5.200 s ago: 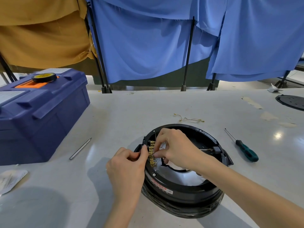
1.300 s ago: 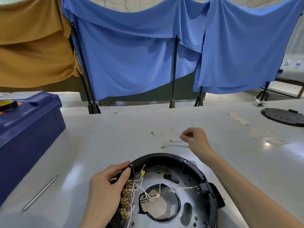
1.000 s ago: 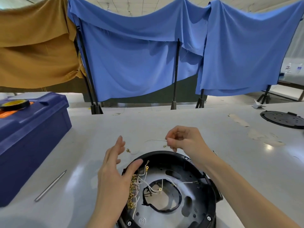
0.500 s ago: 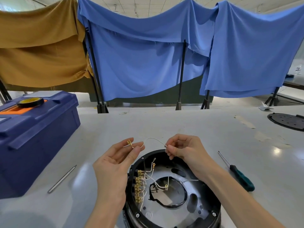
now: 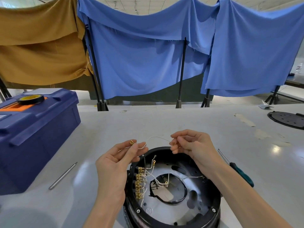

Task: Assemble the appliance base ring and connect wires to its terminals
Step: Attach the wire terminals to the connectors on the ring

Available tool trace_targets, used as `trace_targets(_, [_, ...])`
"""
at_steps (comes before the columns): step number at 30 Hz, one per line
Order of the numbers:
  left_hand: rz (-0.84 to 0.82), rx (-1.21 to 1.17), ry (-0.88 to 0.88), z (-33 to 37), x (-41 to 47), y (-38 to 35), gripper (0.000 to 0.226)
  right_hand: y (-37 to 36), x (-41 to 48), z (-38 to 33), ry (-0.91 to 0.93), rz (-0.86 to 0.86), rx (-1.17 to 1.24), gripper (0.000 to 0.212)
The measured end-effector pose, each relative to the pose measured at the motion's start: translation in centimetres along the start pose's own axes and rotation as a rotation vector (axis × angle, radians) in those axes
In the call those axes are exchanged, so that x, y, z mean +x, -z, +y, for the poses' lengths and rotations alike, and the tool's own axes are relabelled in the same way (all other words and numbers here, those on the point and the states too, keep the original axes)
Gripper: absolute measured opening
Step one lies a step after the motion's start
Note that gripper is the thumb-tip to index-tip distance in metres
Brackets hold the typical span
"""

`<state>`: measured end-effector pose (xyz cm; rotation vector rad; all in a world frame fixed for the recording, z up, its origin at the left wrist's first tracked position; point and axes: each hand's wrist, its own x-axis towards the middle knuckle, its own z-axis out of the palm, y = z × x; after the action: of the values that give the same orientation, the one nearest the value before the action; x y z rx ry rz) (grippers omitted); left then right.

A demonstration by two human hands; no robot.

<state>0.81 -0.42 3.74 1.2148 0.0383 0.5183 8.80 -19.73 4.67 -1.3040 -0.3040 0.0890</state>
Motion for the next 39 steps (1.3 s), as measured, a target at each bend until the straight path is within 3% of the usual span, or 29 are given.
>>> trace_targets(3, [-0.017,-0.001,0.013,0.1,0.0,0.0,0.015,-0.2,-0.2,-0.5,0.046,0.032,-0.060,0.025])
trace_targets(7, [-0.042,0.017,0.020,0.2,-0.5,-0.1,0.019,-1.3,-0.9,-1.3,0.240,0.114,-0.424,0.031])
trace_targets(10, [-0.061,0.062,0.024,0.4,-1.0,-0.5,0.022,-2.8,-2.1,-1.9,0.426,0.027,-0.673,0.030])
trace_targets(13, [-0.064,0.126,0.027,0.4,-1.6,-1.0,0.012,-4.6,-2.9,-1.5,0.484,-0.082,-0.846,0.026])
trace_targets(19, [-0.104,0.182,0.019,0.9,-2.3,-1.0,0.006,-5.4,-3.7,-1.6,0.357,-0.106,-0.775,0.013])
trace_targets(33, [-0.105,0.377,-0.003,1.6,-2.5,0.2,0.014,-5.6,-4.1,-1.8,0.292,-0.293,-0.843,0.017])
trace_targets(39, [-0.196,0.402,0.042,2.2,-2.6,0.7,0.015,-5.5,-3.9,-2.1,0.232,-0.364,-0.917,0.020])
